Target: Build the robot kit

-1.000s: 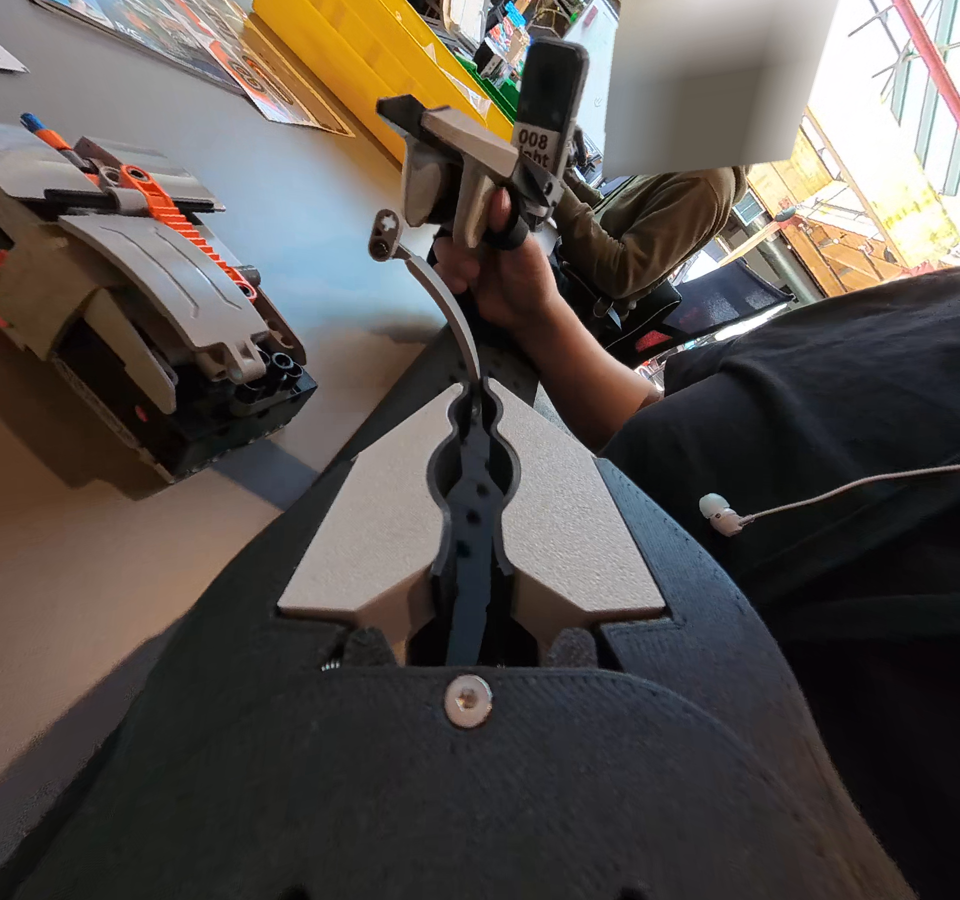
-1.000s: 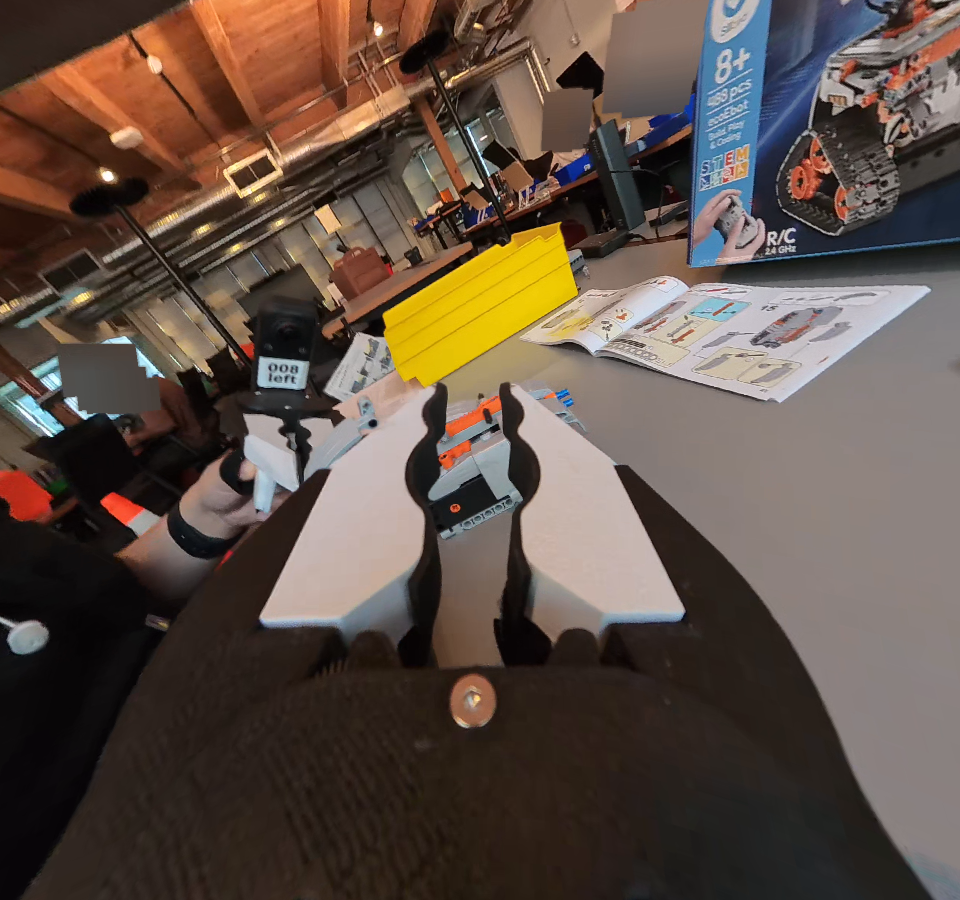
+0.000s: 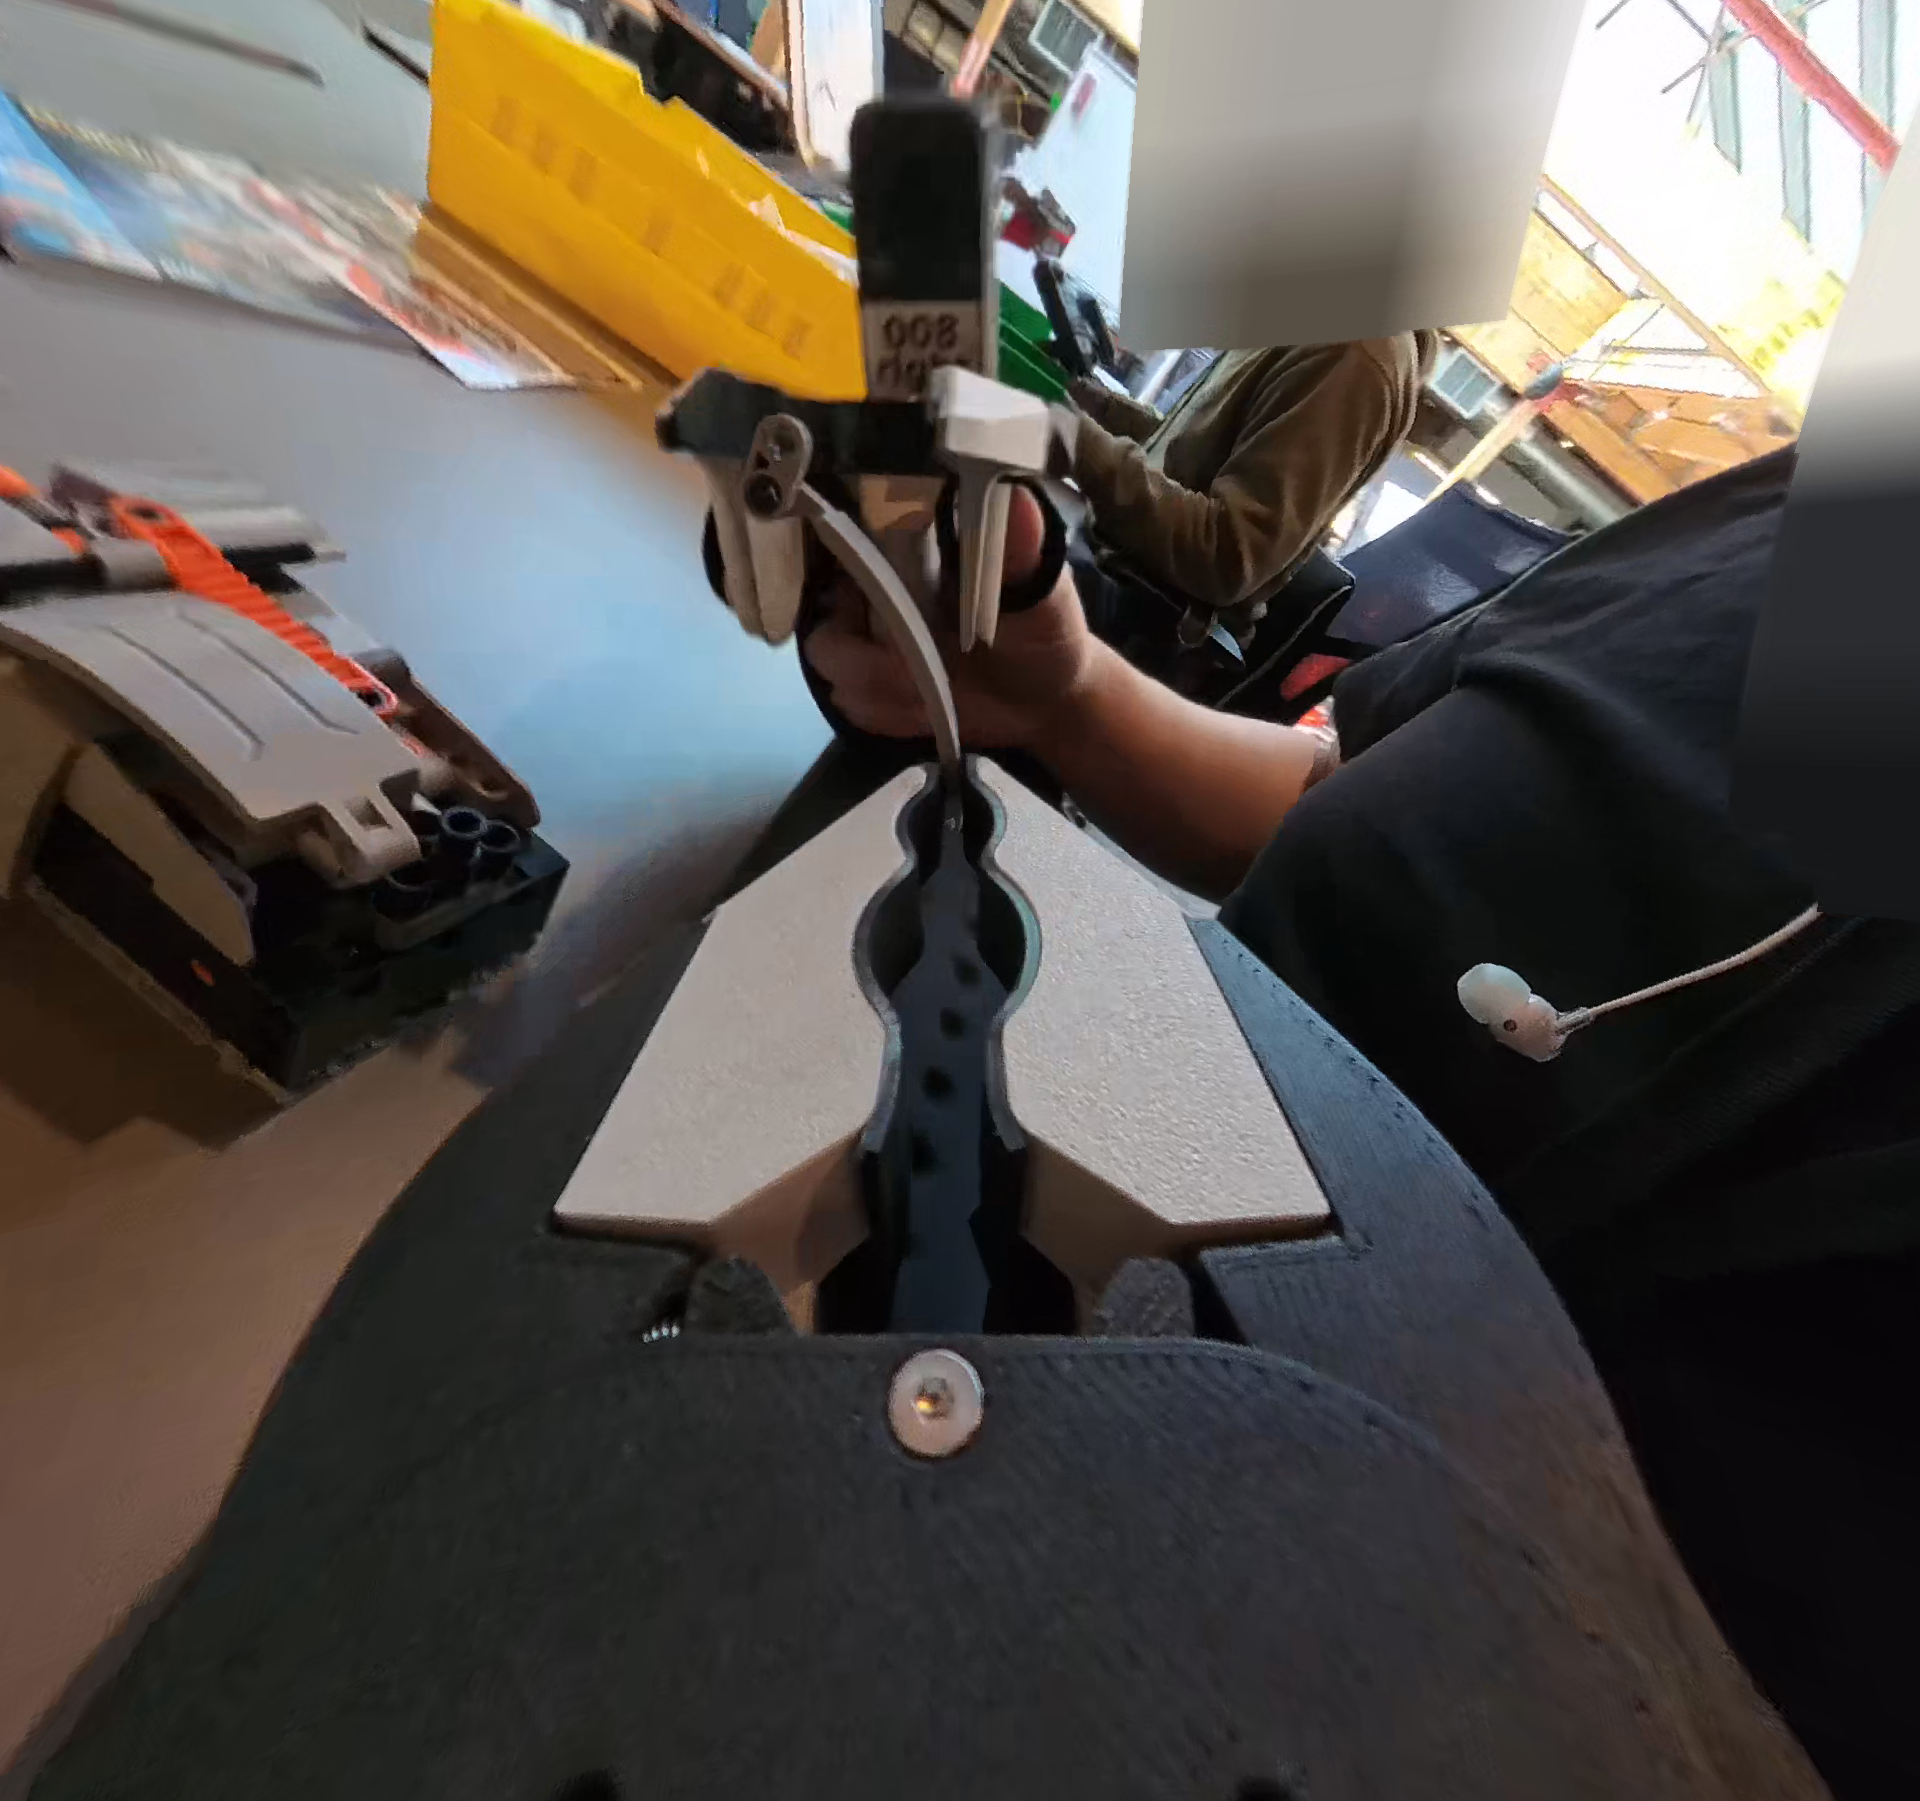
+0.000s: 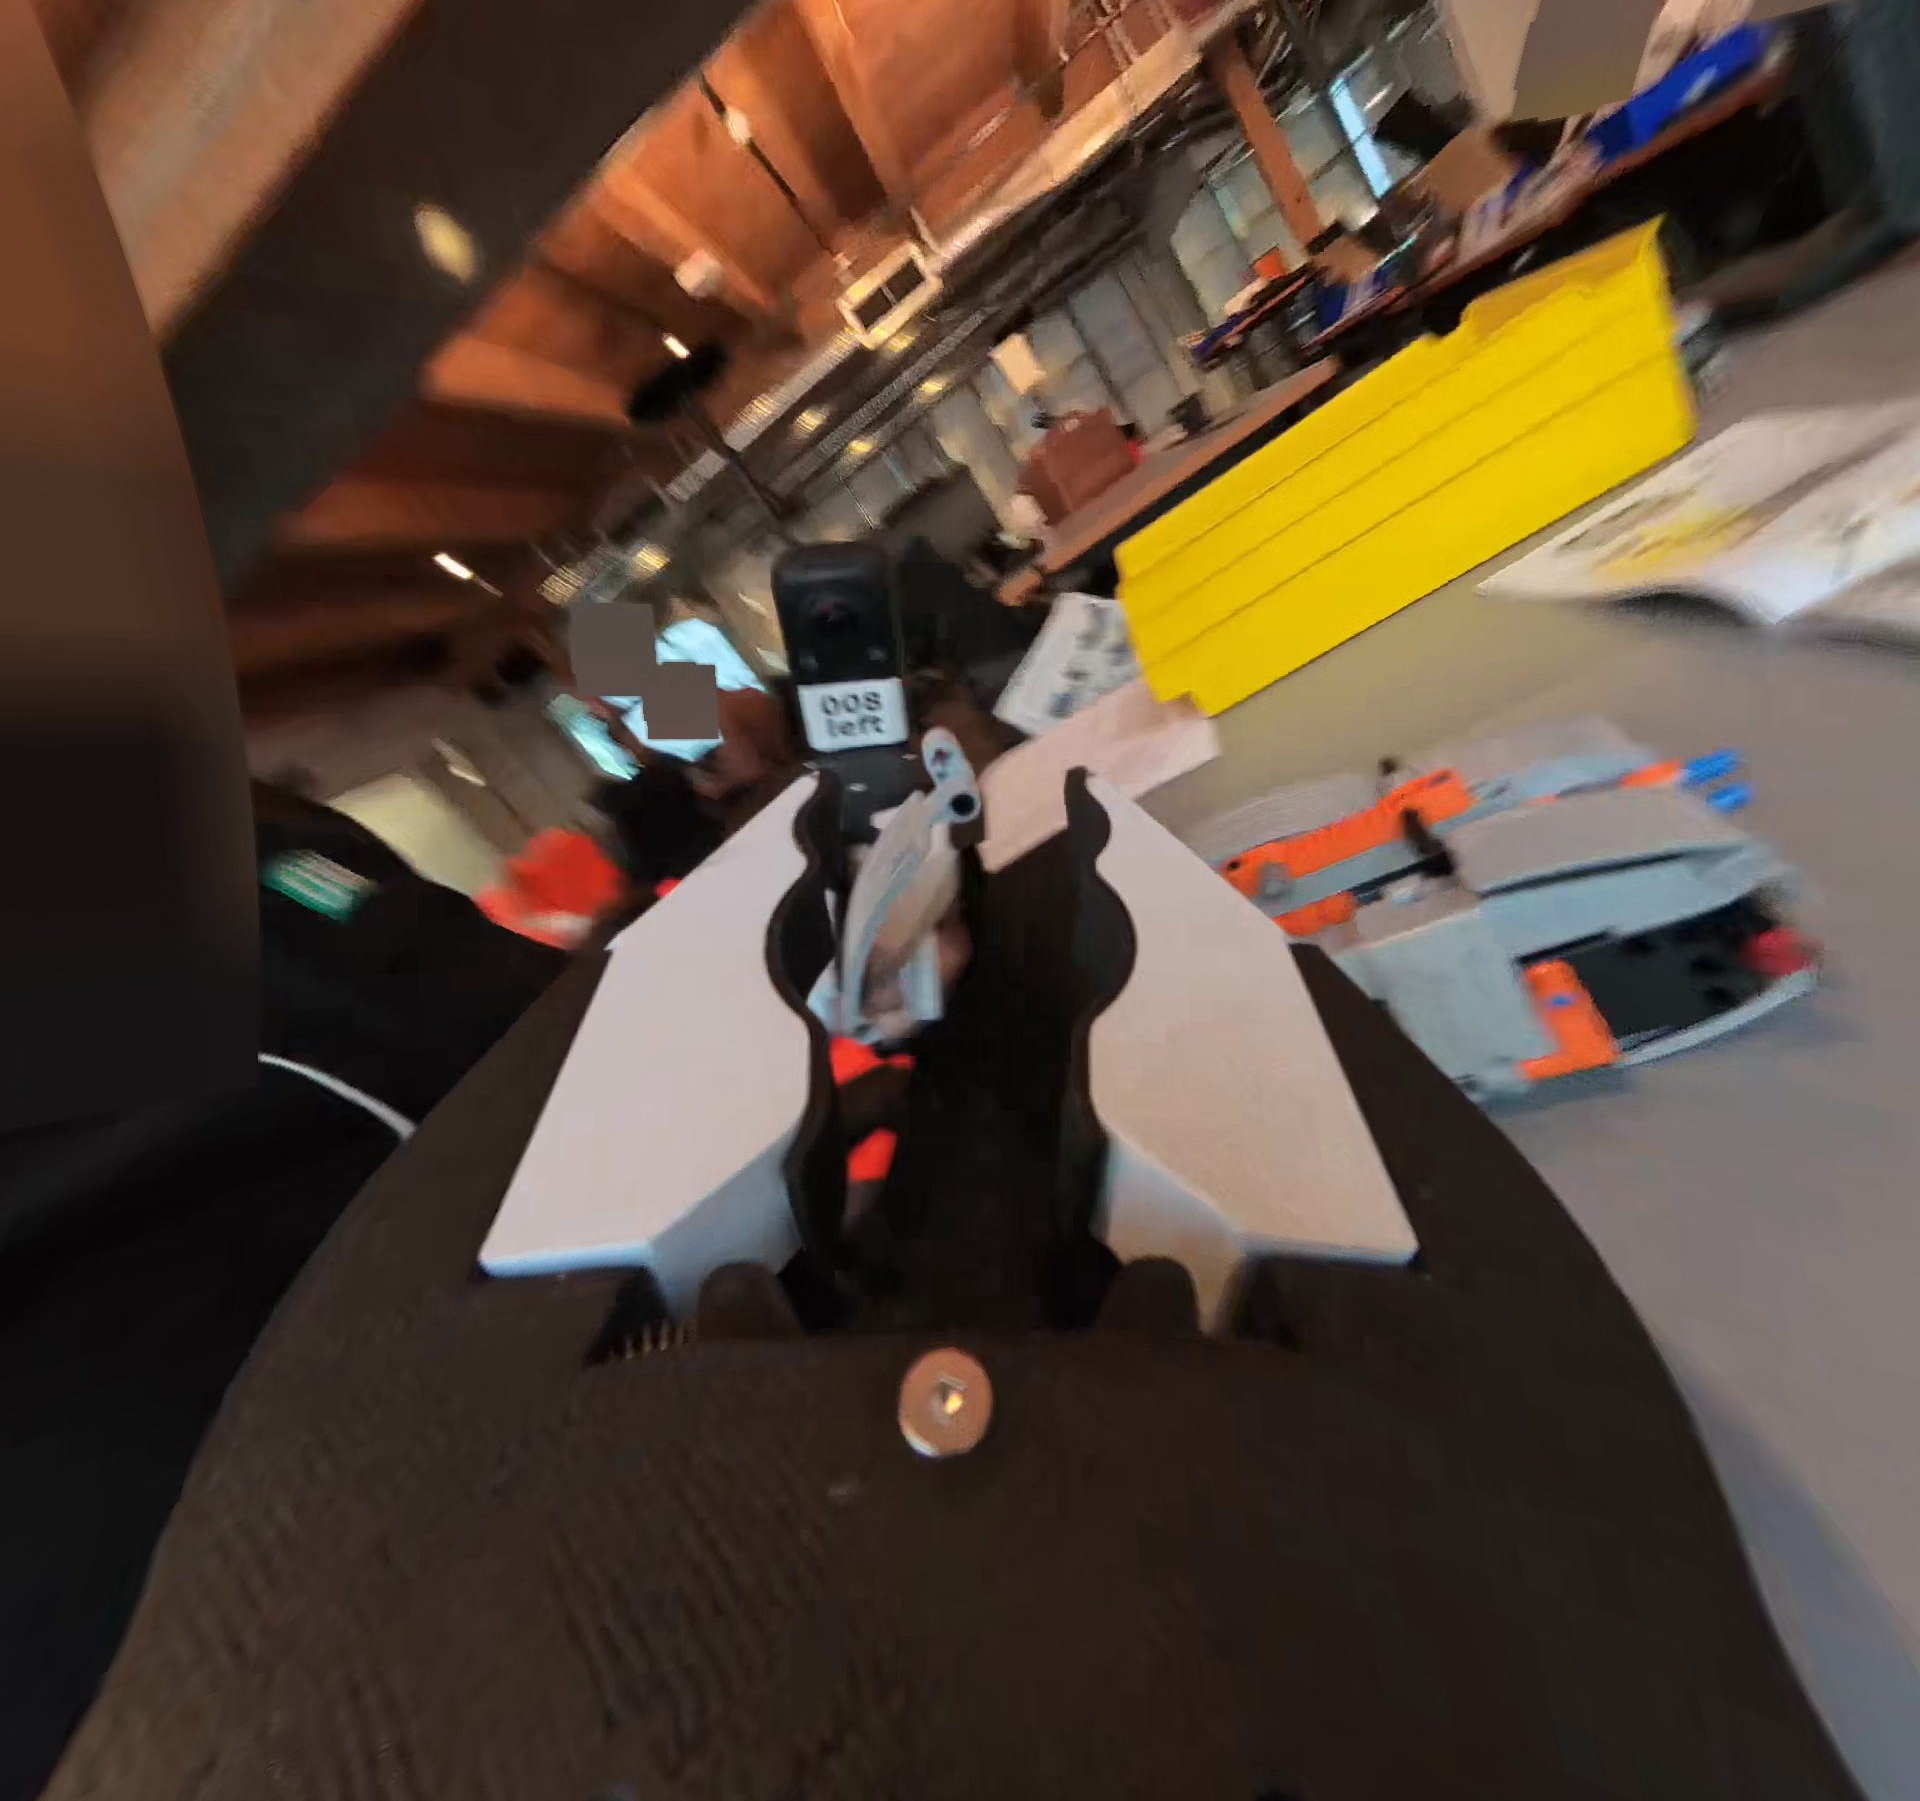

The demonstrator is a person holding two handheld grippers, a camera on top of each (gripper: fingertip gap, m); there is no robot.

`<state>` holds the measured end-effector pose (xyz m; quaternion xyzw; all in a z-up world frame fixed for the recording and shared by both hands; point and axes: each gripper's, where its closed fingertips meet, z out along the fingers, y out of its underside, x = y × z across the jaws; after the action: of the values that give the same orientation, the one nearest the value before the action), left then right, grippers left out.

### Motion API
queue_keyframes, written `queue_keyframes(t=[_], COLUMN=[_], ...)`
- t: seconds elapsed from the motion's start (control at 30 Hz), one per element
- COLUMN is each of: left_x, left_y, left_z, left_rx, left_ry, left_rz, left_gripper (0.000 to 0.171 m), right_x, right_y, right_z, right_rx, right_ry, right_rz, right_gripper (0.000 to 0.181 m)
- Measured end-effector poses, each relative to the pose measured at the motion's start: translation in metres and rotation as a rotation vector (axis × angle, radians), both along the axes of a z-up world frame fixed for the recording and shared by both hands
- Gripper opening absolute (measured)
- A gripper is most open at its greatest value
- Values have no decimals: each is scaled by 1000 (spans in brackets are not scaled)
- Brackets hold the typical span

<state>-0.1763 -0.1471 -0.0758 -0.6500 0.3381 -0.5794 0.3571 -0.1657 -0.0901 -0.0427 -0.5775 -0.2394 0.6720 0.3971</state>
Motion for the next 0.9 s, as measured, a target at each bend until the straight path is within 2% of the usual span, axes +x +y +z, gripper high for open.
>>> queue_keyframes(t=[0.03, 0.1, 0.17, 0.2, 0.33, 0.4, 0.43, 0.5, 0.57, 0.63, 0.8, 0.9], left_x=[-2, -4, -1, 1, 3, 1, 0, -1, 1, 5, 11, 12], left_y=[2, 2, -2, -3, 0, 5, 7, 12, 17, 17, 15, 12], left_z=[3, 8, 5, 1, 9, 29, 41, 60, 68, 70, 57, 53], left_rx=[50, 156, 210, 215, 209, 114, 50, -79, -161, -173, -161, -143], left_ry=[4, 30, 90, 123, 99, -2, -65, -162, -203, -202, -127, -129], left_rz=[31, 65, 49, 31, 35, 43, 35, 26, 25, 16, 31, 27], left_gripper=[0, 0, 0, 0, 5, 33, 38, 36, 37, 38, 27, 15], right_x=[-1, -10, -22, -24, -21, -17, -15, -12, -13, -15, -19, -21], right_y=[-6, -30, -41, -43, -49, -45, -41, -35, -33, -34, -38, -41], right_z=[3, 2, -5, -4, 4, 7, 8, 7, 2, -1, -8, -9], right_rx=[-83, -140, -79, -10, 170, 281, 336, 442, 560, 649, 755, 780], right_ry=[50, 58, -13, -20, -36, -64, -85, -147, -231, -290, -358, -370], right_rz=[81, 263, 288, 269, 229, 135, 74, -19, -84, -124, -151, -154], right_gripper=[39, 23, 21, 3, 1, 1, 1, 1, 1, 1, 1, 1])
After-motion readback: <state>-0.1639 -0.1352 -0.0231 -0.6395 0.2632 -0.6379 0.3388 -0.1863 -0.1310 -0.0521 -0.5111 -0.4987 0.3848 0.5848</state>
